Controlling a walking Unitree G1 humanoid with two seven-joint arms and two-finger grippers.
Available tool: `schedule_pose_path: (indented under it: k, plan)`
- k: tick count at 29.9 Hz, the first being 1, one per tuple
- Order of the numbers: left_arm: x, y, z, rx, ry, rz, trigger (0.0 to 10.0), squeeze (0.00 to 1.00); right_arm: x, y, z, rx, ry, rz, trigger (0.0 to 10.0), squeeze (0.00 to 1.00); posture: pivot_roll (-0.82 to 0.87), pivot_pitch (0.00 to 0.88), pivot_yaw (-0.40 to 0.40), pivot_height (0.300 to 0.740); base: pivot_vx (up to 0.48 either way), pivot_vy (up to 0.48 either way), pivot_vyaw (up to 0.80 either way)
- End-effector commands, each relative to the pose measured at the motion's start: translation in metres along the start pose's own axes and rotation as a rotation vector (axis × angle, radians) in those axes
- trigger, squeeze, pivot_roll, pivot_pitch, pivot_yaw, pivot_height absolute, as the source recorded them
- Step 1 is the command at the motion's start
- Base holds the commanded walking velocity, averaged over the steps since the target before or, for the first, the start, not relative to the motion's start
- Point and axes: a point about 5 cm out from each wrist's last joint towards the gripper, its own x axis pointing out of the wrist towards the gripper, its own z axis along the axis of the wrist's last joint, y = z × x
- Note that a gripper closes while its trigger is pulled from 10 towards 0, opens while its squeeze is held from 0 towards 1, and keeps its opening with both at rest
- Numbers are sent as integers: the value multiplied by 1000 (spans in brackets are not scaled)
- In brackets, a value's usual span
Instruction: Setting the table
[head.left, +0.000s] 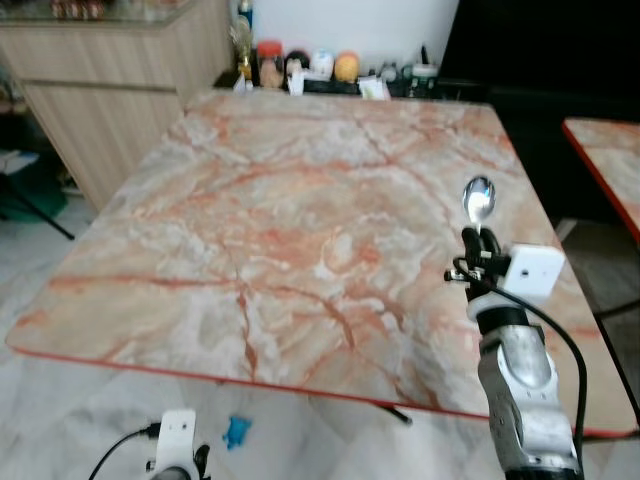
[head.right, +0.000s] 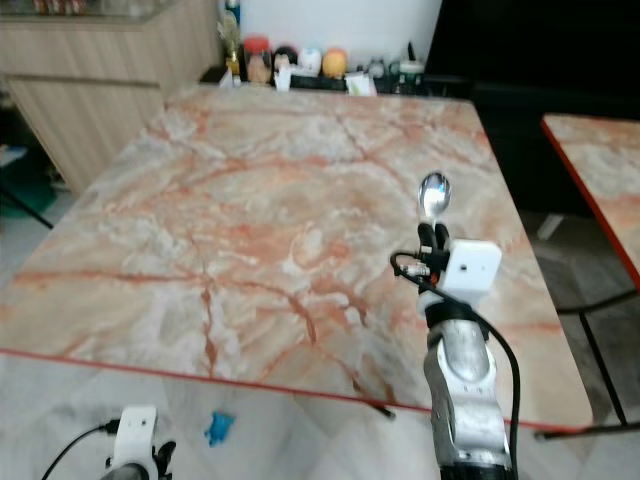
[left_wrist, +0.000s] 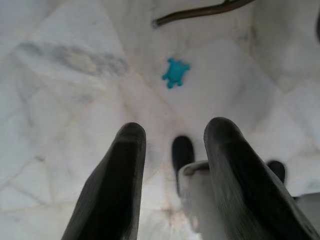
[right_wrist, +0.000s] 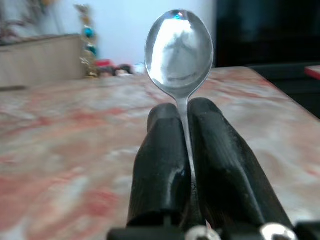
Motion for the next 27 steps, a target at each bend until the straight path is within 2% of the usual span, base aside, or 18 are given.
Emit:
schedule_pose_path:
  k: [1,6,22,27]
  plan:
    - [0,-3,-2,3,12,-7,10000,0,0,-11,9,-9,-41,-38,10000,0,-14,10,-10,740,0,-341,-756]
    - [0,-3,-2,1,8,-7,10000,0,1,-12,9,-16,-41,-41,10000,0,-9,16,-11,740,0,-341,-756]
    - [1,-4,2,-1,-2,-7,10000,0,3,-14,13,-27,-61,-67,10000,0,-10,43,-9,740,0,-339,0]
    - [1,-4,3,0,-5,-7,10000,0,4,-12,13,-87,-51,-55,10000,0,-11,47,-7,740,0,-340,0]
